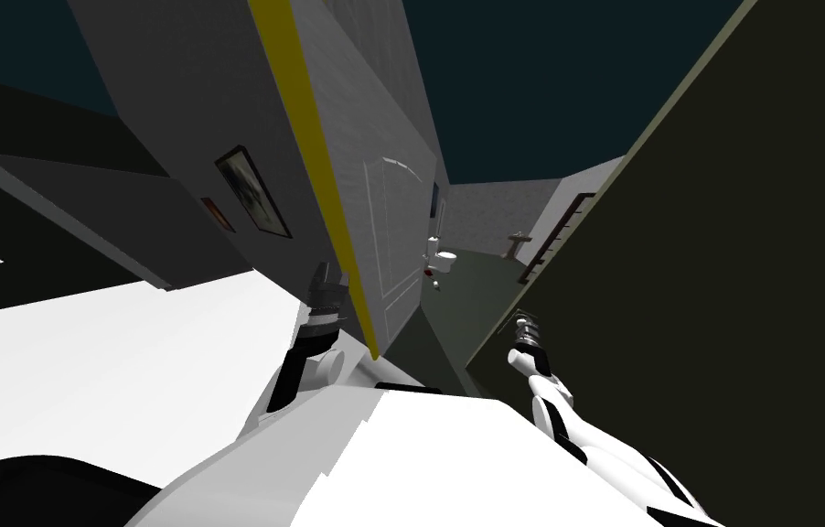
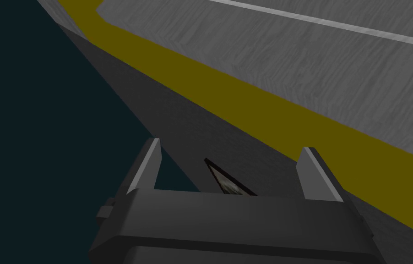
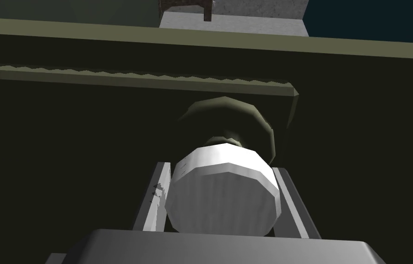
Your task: Push the door open
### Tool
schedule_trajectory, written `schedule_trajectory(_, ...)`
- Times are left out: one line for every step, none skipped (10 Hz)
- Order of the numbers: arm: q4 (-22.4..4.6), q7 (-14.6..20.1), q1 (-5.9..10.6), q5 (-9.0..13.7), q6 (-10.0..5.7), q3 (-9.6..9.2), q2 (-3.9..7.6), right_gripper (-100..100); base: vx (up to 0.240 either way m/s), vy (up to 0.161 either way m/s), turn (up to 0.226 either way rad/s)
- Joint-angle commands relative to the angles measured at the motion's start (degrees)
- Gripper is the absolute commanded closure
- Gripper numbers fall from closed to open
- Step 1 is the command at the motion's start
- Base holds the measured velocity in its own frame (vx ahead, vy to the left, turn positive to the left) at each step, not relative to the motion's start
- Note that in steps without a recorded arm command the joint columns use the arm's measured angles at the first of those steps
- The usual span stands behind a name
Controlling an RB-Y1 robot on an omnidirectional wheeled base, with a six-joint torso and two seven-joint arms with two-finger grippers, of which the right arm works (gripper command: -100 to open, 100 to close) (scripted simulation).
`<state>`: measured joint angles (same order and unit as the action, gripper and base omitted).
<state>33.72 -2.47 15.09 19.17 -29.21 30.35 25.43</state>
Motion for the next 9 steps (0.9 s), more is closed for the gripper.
schedule_trajectory(-1.9,-0.1,0.52,0.3,-0.94,0.79,1.29,100,0.125,0.003,-0.021)
schedule_trajectory(-2.5,-0.9,0.44,0.8,-1.08,2.26,1.55,100,0.161,-0.015,0.006)
schedule_trajectory(-2.1,-0.9,0.44,0.8,-1.08,2.26,1.55,100,0.148,-0.016,-0.019)
schedule_trajectory(-2.4,-0.9,0.44,0.8,-1.08,2.26,1.55,100,0.063,-0.007,-0.011)
schedule_trajectory(-2.8,-1.4,0.39,1.1,-1.16,3.12,1.70,100,0.072,-0.008,0.016)
schedule_trajectory(-3.2,-1.9,0.34,1.4,-1.23,3.96,1.85,100,0.127,0.006,0.009)
schedule_trajectory(-3.4,-2.2,0.30,1.6,-1.29,4.64,1.97,100,0.195,0.013,-0.020)
schedule_trajectory(-3.7,-2.6,0.26,1.9,-1.35,5.29,2.09,100,0.194,0.004,-0.034)
schedule_trajectory(-3.7,-2.6,0.26,1.9,-1.35,5.29,2.09,100,0.113,-0.021,-0.022)
